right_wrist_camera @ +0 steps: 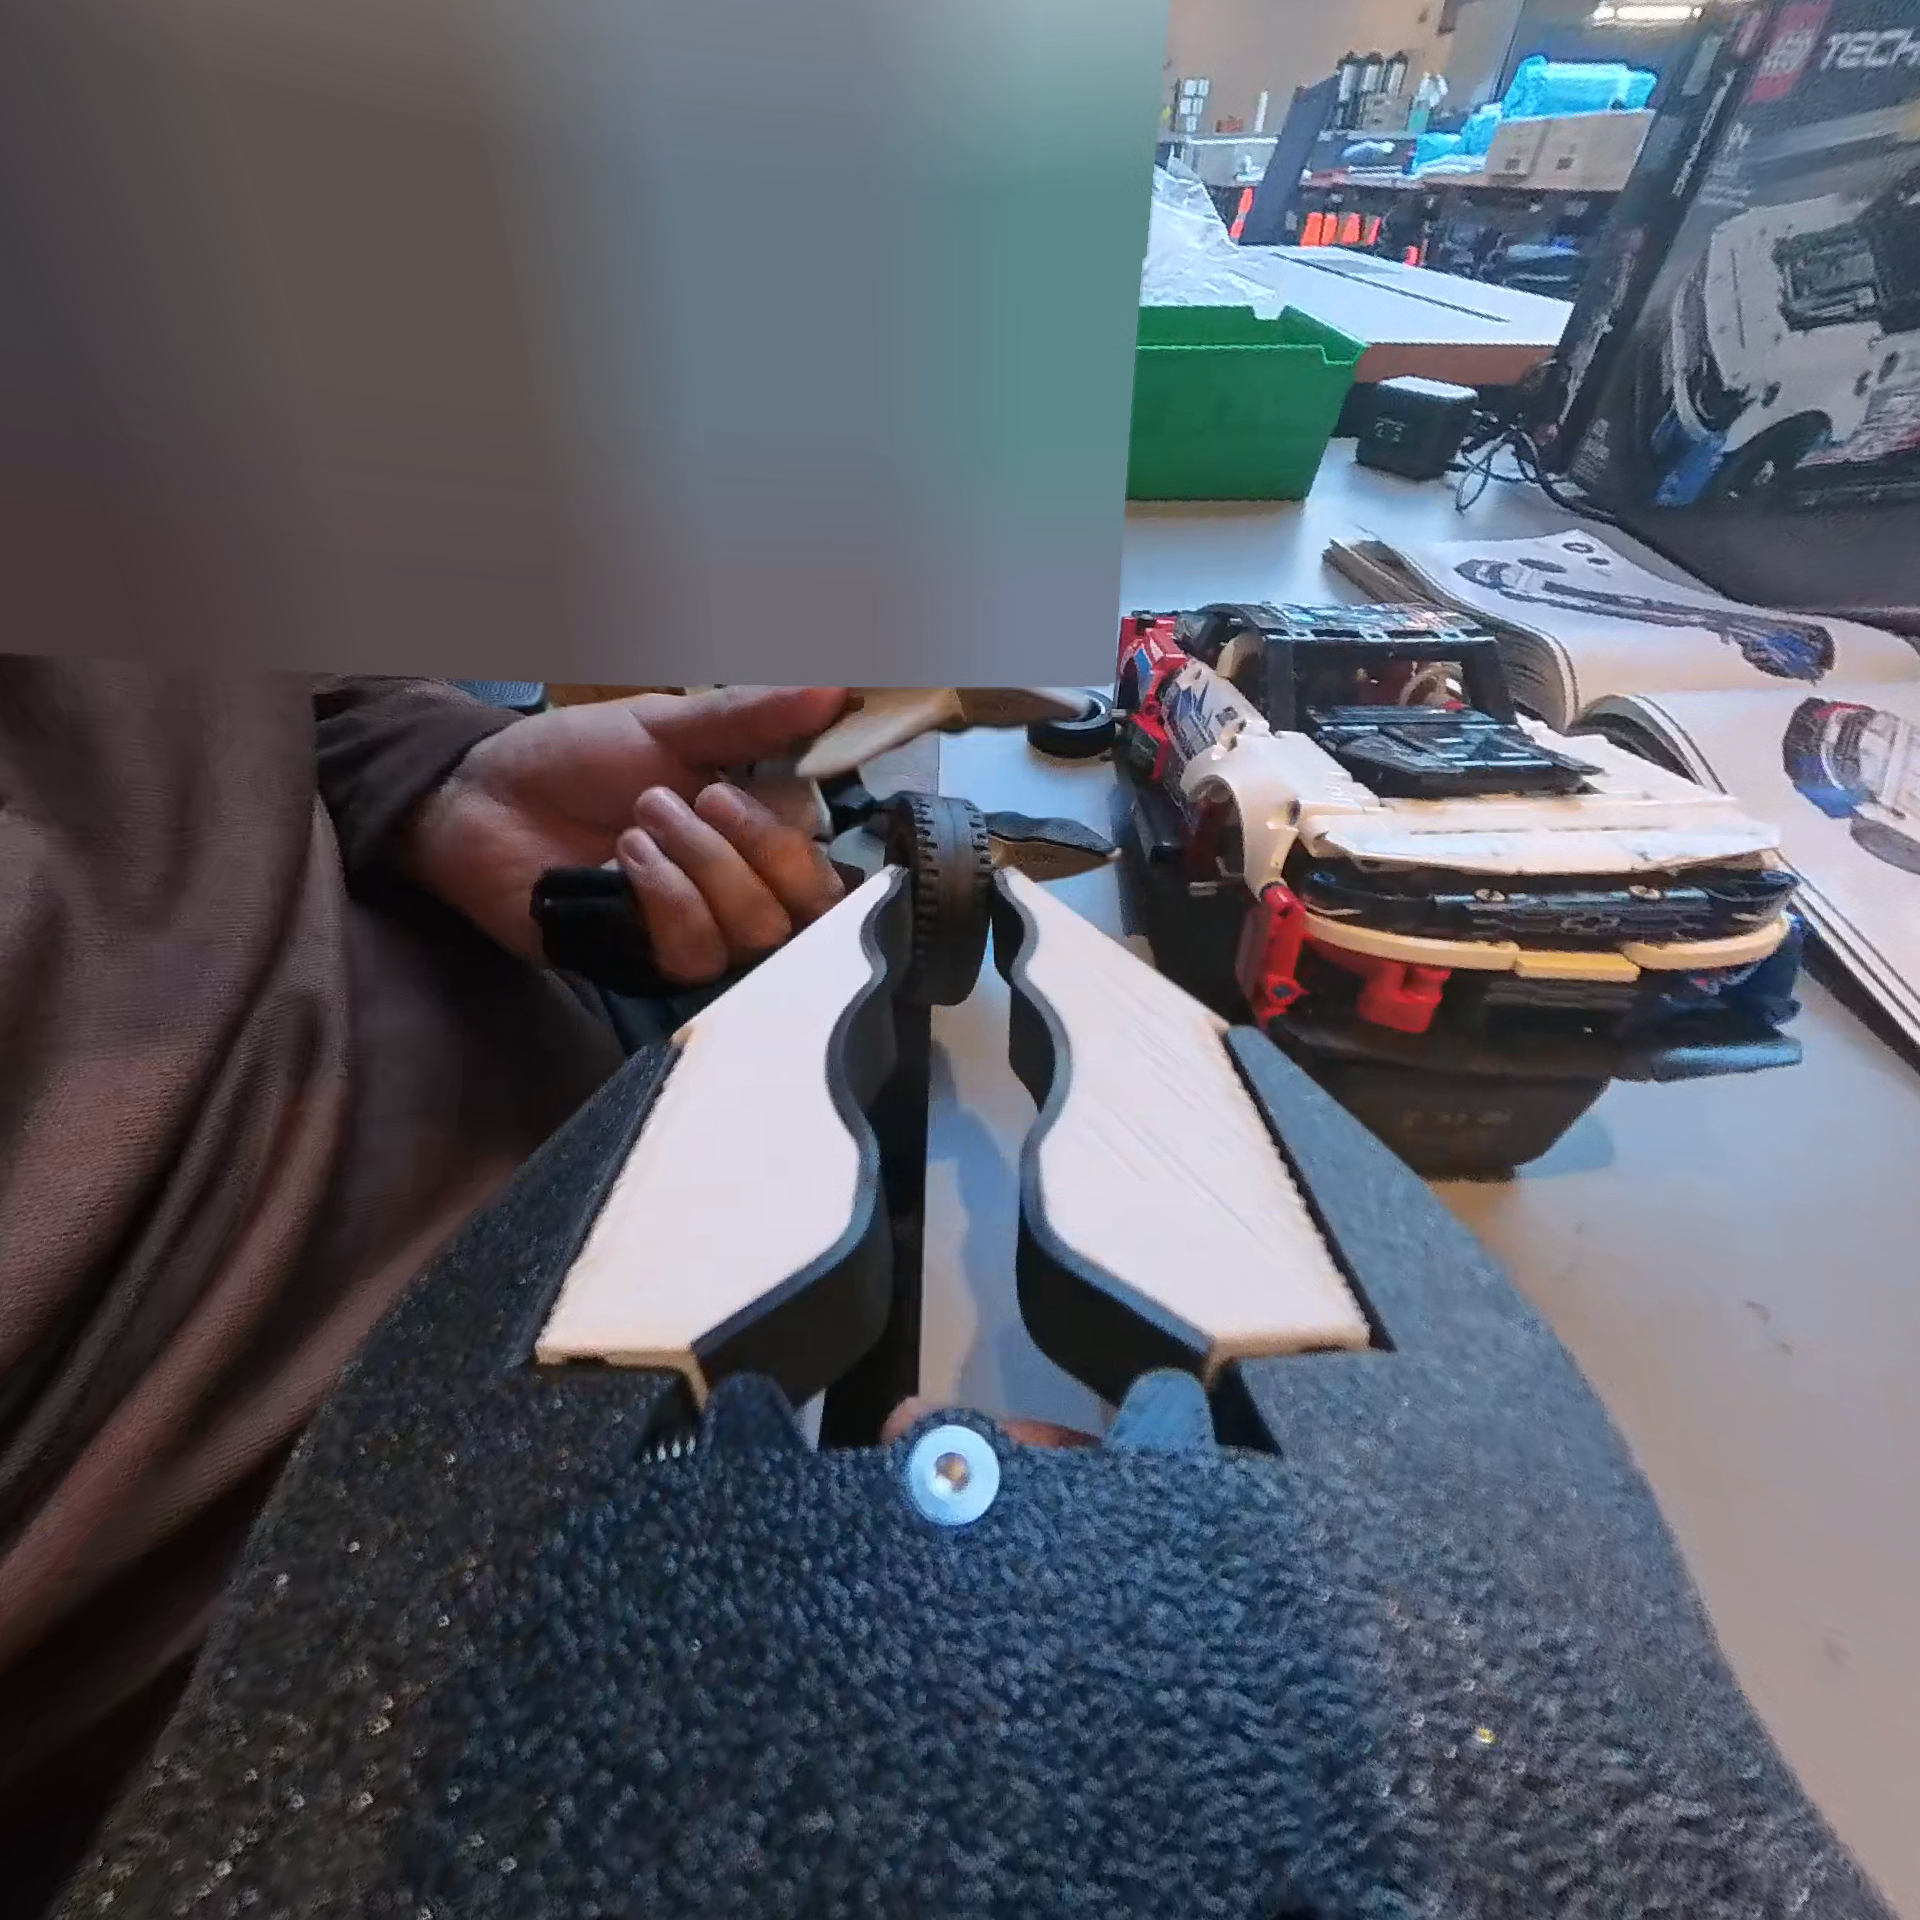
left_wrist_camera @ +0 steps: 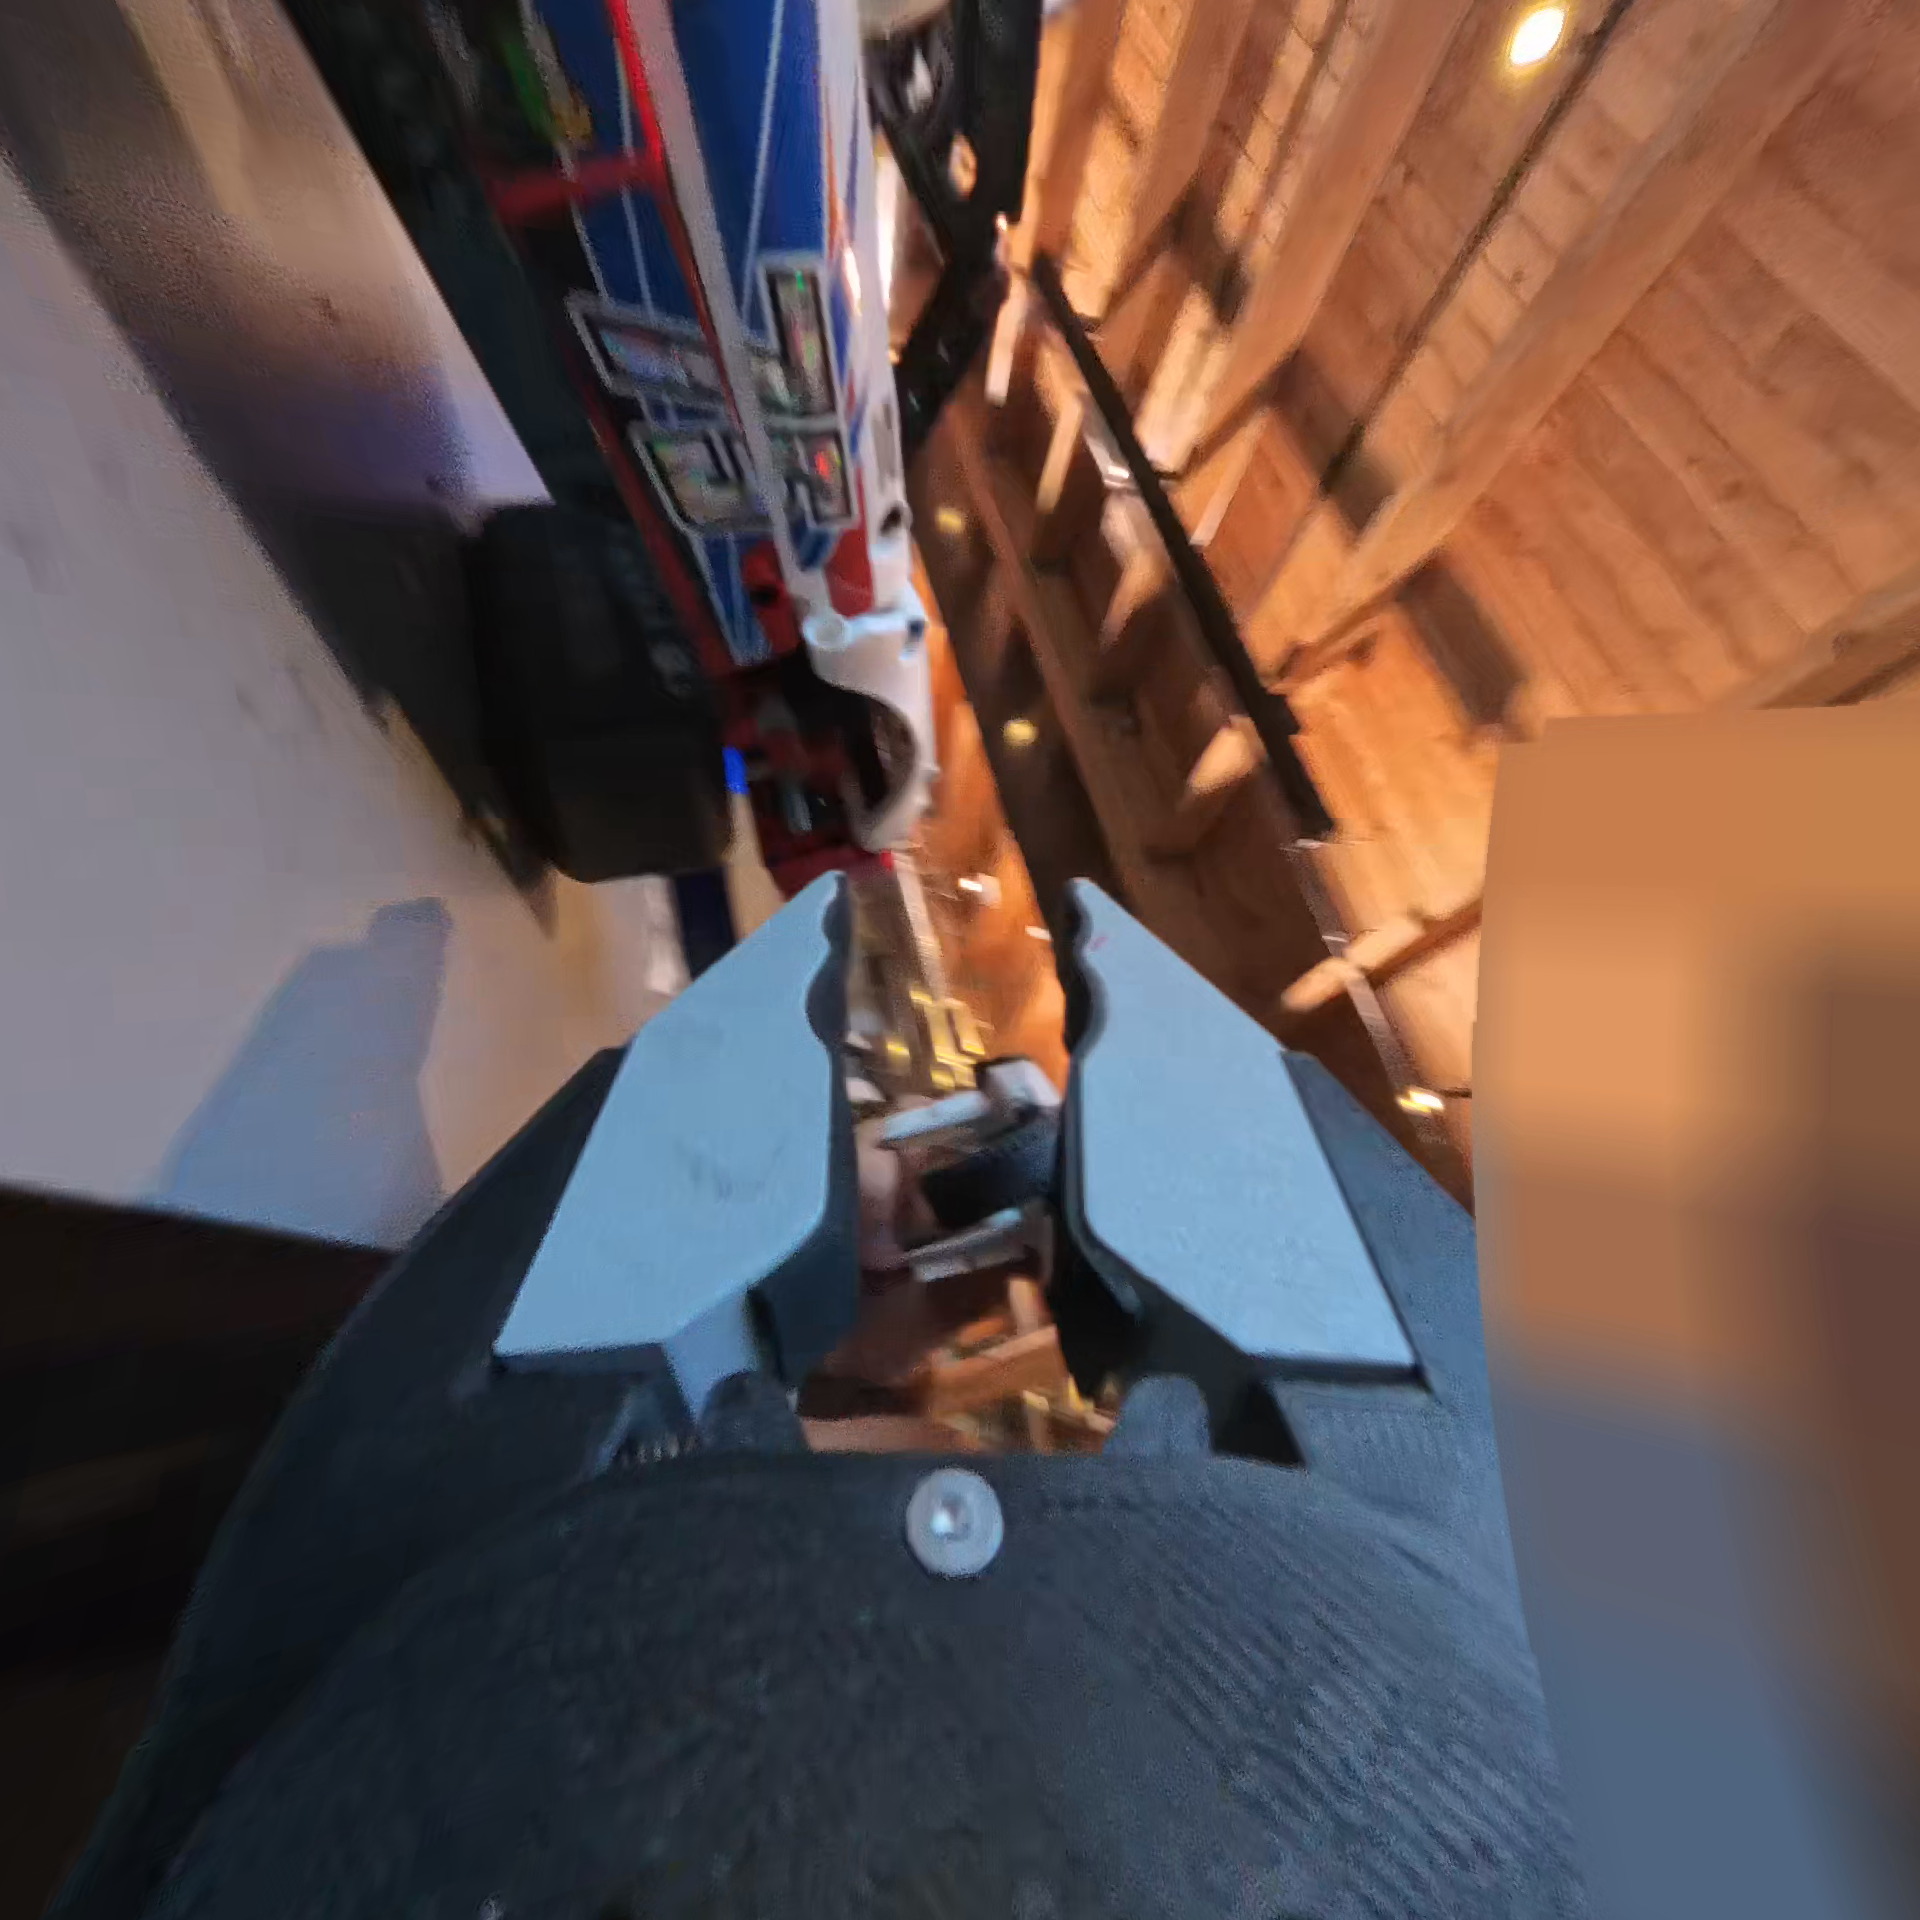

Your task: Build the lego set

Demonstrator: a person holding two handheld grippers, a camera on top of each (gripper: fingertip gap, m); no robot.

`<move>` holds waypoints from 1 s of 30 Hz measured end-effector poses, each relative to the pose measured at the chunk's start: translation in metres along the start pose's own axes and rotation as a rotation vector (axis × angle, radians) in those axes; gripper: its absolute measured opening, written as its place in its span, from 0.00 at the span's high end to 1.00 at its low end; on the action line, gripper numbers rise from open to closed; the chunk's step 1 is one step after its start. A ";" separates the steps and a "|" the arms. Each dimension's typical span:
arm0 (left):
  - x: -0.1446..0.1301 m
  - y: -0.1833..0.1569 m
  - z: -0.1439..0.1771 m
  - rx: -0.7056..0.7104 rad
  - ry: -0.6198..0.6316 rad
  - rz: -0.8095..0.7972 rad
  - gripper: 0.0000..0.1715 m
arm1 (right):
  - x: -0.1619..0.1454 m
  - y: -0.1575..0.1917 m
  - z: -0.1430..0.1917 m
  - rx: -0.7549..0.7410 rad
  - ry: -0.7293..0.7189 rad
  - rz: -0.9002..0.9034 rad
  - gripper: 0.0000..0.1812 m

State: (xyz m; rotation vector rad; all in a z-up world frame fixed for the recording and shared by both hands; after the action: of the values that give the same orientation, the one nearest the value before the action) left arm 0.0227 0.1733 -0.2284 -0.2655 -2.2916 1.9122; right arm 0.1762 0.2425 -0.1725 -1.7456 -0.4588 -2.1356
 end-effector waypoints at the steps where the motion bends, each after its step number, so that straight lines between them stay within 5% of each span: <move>1: 0.003 0.003 0.003 0.074 -0.030 -0.052 0.85 | 0.000 -0.001 -0.002 0.002 -0.002 0.002 0.95; 4: 0.007 0.012 0.005 0.325 -0.034 -0.247 0.94 | -0.002 -0.006 -0.011 -0.054 0.029 0.032 0.95; 6: 0.010 0.015 0.001 0.457 0.006 -0.365 0.91 | -0.004 -0.009 -0.016 -0.126 0.068 0.088 0.95; 10: 0.015 0.009 -0.008 0.404 0.232 -0.523 0.87 | -0.012 -0.010 -0.033 -0.215 0.133 0.169 0.95; 13: 0.027 0.006 -0.003 0.357 0.295 -0.636 0.84 | -0.020 -0.020 -0.038 -0.275 0.132 0.058 0.95; 17: 0.022 -0.009 0.019 0.217 0.585 -0.950 0.82 | -0.017 -0.024 -0.034 -0.219 0.039 -0.104 0.95; 20: 0.044 -0.039 0.026 0.211 0.748 -1.225 0.68 | -0.017 -0.022 -0.034 -0.179 0.029 -0.121 0.95; 22: 0.078 -0.074 0.014 0.236 0.725 -1.346 0.58 | -0.016 -0.021 -0.035 -0.164 0.025 -0.117 0.95; 25: 0.113 -0.114 -0.027 0.199 0.880 -1.365 0.50 | -0.017 -0.020 -0.037 -0.171 0.046 -0.094 0.95; 27: 0.135 -0.114 -0.068 0.266 0.957 -1.465 0.42 | -0.017 -0.019 -0.039 -0.185 0.068 -0.058 0.95; 30: 0.144 -0.099 -0.119 0.254 1.160 -1.513 0.44 | -0.020 -0.021 -0.040 -0.212 0.105 -0.043 0.95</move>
State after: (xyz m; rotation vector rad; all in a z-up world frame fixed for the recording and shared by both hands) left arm -0.0957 0.3026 -0.1097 0.2850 -0.8219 0.7534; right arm 0.1354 0.2440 -0.2003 -1.7336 -0.2512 -2.3674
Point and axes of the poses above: each gripper's, where its closed fingertips meet, z back along the fingers, x out of its top, y = z × x across the jaws, the point moved 7 cm from there along z, back along the fingers, and after that the axes turned 7 degrees about x, right-handed, at the moved point
